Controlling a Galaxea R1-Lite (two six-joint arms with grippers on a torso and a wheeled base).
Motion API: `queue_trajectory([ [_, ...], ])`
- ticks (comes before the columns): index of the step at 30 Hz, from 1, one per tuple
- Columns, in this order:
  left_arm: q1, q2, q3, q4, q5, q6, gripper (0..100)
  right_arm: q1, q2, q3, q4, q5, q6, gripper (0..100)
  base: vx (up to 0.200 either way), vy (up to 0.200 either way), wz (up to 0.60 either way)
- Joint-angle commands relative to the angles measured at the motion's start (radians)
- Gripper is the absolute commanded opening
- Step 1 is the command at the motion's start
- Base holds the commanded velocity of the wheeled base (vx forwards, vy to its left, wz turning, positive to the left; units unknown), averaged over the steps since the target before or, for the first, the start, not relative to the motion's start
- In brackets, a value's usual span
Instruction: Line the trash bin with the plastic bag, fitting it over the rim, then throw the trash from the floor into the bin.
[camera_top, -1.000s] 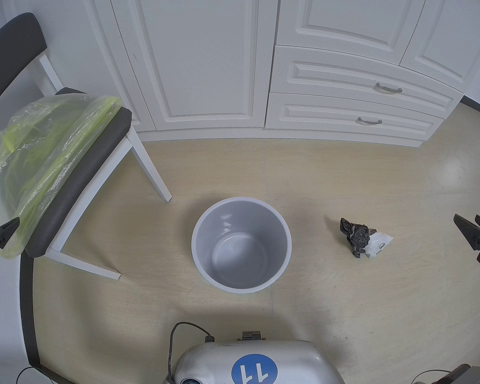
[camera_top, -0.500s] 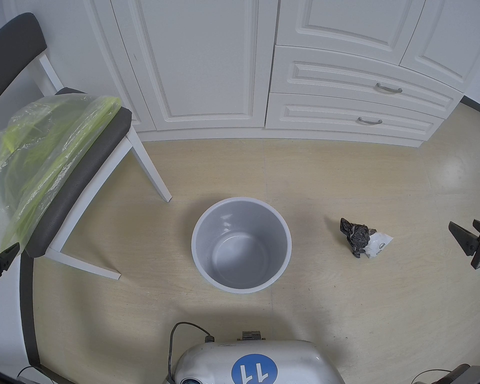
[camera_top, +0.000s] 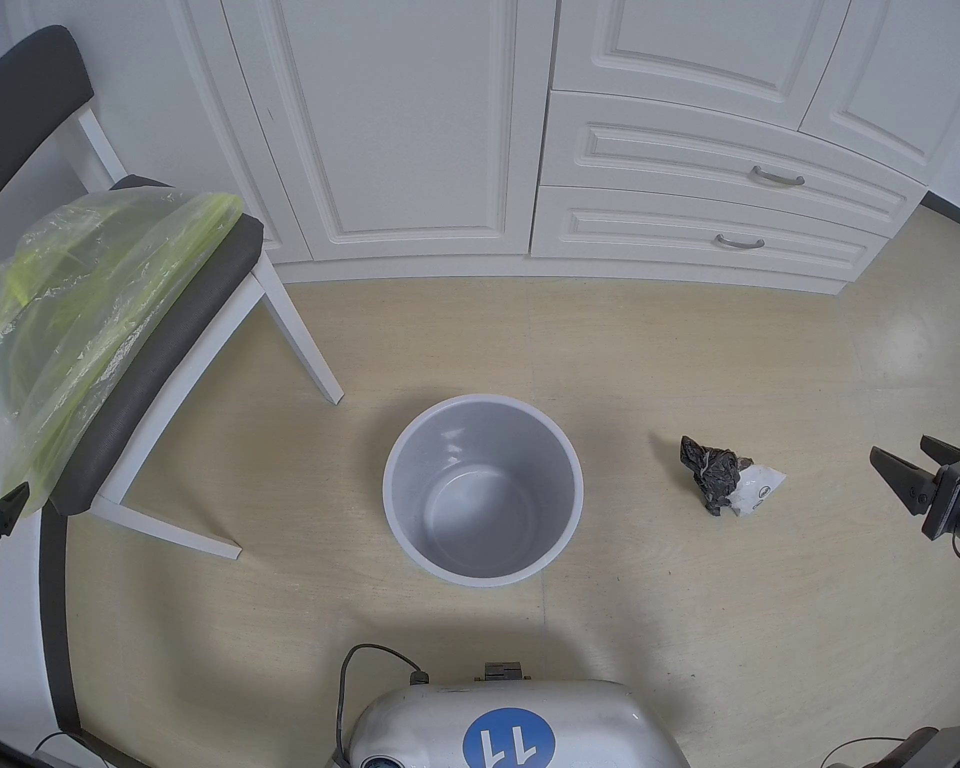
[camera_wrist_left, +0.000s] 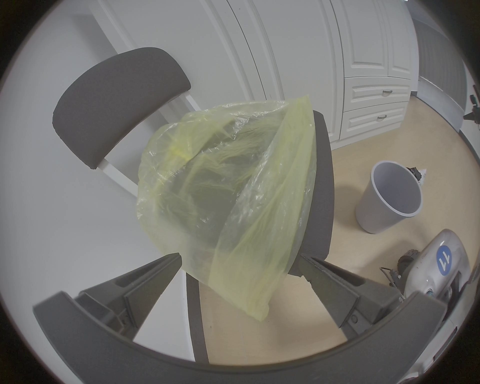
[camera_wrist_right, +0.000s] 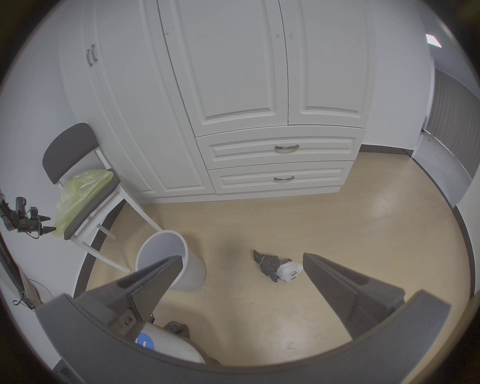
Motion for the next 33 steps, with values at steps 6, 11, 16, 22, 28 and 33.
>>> queue_trajectory([
  [6, 0.0, 0.024, -0.002, -0.001, 0.002, 0.001, 100, 0.009, -0.001, -0.006, -0.004, 0.001, 0.0, 100, 0.0, 0.0, 0.0],
  [11, 0.0, 0.028, 0.0, -0.001, 0.034, 0.028, 100, 0.011, -0.002, -0.007, -0.004, 0.001, 0.0, 100, 0.0, 0.0, 0.0],
  [16, 0.0, 0.071, 0.001, -0.03, 0.134, 0.084, 100, 0.011, -0.002, -0.006, -0.004, 0.001, -0.001, 100, 0.0, 0.0, 0.0],
  [22, 0.0, 0.108, 0.021, -0.131, 0.142, 0.071, 100, 0.011, 0.001, -0.006, -0.004, 0.002, -0.001, 100, 0.0, 0.0, 0.0],
  [28, 0.0, 0.117, 0.032, -0.173, 0.142, 0.067, 100, 0.023, -0.001, -0.006, -0.004, 0.002, -0.001, 100, 0.0, 0.0, 0.0],
  [33, 0.0, 0.124, 0.029, -0.173, 0.142, 0.067, 100, 0.032, -0.002, -0.004, -0.004, 0.002, -0.001, 100, 0.0, 0.0, 0.0],
])
